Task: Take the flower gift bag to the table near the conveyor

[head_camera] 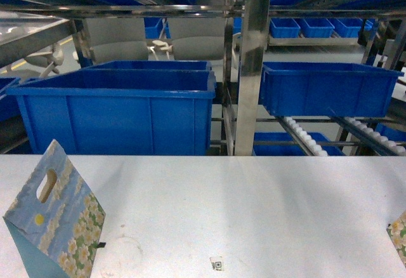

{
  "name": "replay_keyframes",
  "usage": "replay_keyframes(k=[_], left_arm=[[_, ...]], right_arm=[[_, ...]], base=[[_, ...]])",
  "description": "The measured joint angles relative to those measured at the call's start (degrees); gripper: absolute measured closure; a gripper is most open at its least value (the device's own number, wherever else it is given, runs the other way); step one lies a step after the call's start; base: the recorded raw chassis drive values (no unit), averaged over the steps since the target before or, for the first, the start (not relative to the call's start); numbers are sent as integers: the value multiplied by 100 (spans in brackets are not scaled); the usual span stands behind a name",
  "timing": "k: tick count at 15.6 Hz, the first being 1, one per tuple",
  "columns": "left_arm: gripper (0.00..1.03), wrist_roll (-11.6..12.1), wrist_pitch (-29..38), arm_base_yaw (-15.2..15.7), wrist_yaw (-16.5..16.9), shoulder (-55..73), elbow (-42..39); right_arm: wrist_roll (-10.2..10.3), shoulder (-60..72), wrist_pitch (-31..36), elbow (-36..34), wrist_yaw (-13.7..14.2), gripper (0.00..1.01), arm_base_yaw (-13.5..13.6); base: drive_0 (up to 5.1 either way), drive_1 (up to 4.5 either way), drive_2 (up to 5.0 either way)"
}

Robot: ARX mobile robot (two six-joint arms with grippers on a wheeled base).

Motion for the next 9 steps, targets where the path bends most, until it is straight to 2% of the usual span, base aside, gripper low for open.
replay_keyframes(k=[1,9], left_arm=[[101,-11,42,39,-111,-229,-57],[101,-13,42,55,-107,-289,-138]], right_arm=[[2,-39,15,-55,4,99,0],[0,-140,39,-199,0,99,0]], base=[[0,0,0],[0,0,0]])
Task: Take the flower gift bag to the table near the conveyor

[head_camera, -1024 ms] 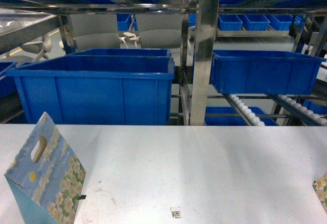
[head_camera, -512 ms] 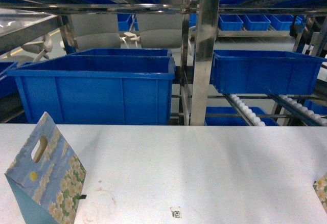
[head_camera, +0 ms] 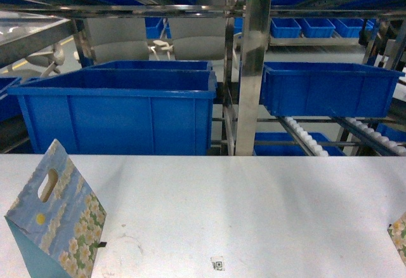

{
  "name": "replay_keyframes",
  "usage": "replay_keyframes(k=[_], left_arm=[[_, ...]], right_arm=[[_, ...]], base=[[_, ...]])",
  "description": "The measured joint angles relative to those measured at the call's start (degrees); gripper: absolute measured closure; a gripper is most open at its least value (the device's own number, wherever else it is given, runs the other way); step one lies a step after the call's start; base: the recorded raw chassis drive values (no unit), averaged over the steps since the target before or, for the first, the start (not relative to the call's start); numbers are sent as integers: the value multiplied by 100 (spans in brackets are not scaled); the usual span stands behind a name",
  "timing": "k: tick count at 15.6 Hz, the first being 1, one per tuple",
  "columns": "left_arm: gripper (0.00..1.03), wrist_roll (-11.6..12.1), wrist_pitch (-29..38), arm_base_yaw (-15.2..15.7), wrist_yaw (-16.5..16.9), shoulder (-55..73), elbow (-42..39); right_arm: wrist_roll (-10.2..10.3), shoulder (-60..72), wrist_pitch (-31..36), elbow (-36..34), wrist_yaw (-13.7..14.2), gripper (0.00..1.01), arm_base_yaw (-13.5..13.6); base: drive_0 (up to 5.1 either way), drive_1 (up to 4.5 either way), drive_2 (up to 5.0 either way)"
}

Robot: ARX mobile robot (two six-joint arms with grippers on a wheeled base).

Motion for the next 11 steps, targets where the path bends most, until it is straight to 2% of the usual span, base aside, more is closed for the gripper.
replay_keyframes(k=[8,9,10,11], left_arm=[[101,-4,22,0,0,-186,-192],[99,-4,22,0,0,-186,-192],[81,-4,24,0,0,-186,-192],[68,-4,22,0,-2,-186,-192]], right_arm=[[-11,-247,17,-210,0,99,0],[-13,-247,17,-210,0,88,0],[-13,-247,17,-210,0,70,0],[-13,-247,17,-210,0,57,0]], base=[[0,0,0],[0,0,0],[0,0,0],[0,0,0]])
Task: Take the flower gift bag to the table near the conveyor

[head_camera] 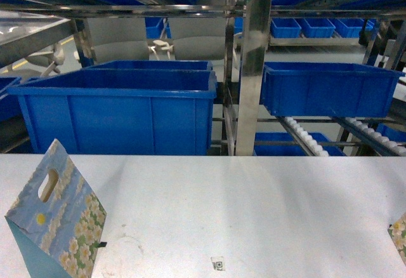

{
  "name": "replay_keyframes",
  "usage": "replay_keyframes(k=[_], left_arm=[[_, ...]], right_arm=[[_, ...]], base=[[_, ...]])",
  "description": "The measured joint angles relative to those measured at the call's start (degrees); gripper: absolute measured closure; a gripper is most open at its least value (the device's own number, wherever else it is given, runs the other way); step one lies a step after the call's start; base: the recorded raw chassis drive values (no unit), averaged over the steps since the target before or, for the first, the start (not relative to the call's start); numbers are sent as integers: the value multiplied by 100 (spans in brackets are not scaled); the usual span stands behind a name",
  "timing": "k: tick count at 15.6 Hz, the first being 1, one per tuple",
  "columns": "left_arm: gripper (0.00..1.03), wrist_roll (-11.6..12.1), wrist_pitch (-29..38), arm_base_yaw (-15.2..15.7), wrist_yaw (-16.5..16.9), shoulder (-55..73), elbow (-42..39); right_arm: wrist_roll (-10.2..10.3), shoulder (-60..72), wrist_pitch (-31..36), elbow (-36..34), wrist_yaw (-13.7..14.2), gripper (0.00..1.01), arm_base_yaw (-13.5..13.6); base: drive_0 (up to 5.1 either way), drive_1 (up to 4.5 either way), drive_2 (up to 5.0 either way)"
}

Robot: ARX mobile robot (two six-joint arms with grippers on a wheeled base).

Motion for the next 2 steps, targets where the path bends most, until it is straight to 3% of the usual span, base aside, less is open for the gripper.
replay_keyframes(k=[2], left_arm=[[50,0,0,0,2,0,0]], right_arm=[[0,0,0,0,0,39,0]], base=[[0,0,0]])
